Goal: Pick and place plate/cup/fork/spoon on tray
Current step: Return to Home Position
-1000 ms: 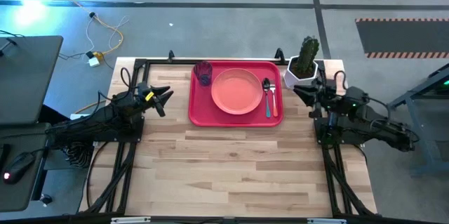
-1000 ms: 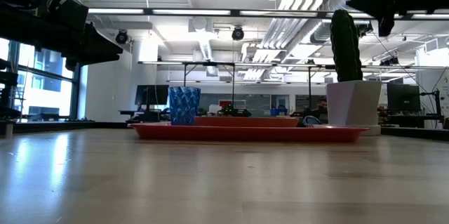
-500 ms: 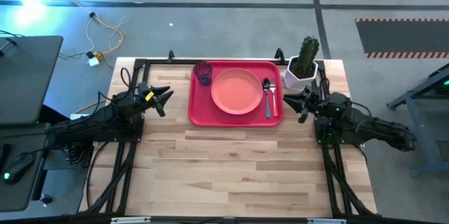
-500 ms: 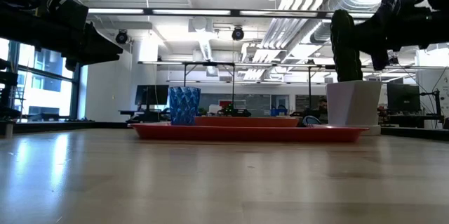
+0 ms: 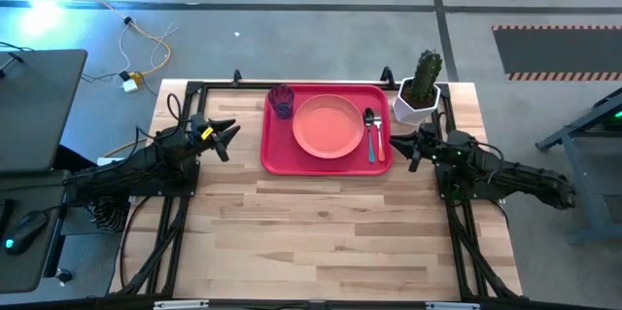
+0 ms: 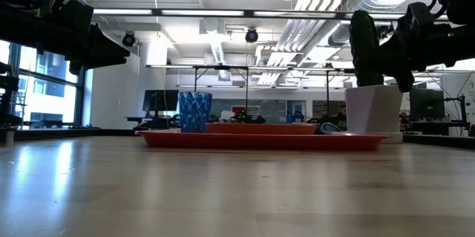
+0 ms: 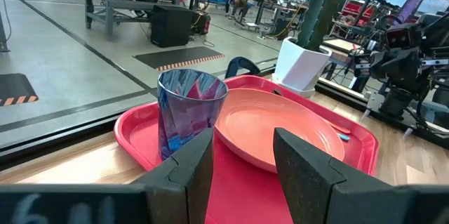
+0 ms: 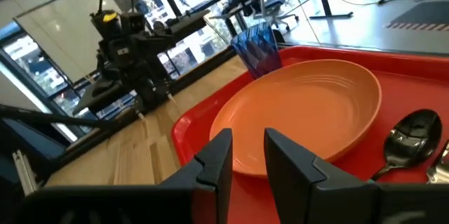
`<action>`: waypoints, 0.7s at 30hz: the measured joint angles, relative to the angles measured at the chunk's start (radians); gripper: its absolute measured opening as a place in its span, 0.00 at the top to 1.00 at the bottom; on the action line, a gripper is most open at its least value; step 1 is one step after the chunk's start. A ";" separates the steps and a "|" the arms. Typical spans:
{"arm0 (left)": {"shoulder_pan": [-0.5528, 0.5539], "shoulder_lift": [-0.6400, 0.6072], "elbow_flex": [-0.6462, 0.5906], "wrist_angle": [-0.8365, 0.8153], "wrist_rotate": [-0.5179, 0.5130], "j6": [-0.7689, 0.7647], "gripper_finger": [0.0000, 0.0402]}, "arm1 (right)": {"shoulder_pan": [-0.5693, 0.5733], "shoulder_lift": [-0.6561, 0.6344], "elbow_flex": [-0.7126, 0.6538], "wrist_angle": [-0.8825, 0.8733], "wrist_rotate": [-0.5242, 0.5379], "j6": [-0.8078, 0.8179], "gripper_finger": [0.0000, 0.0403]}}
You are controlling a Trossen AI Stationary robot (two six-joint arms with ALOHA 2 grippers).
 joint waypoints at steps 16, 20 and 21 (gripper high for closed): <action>0.000 0.000 0.000 0.000 0.000 0.000 0.66 | 0.000 0.000 0.000 -0.005 -0.017 -0.019 0.81; 0.000 0.000 0.000 0.000 0.000 0.000 0.66 | 0.000 0.000 0.000 -0.005 -0.017 -0.018 0.81; 0.000 0.000 0.000 0.000 0.000 0.000 0.66 | 0.000 0.000 0.000 -0.005 -0.017 -0.017 0.81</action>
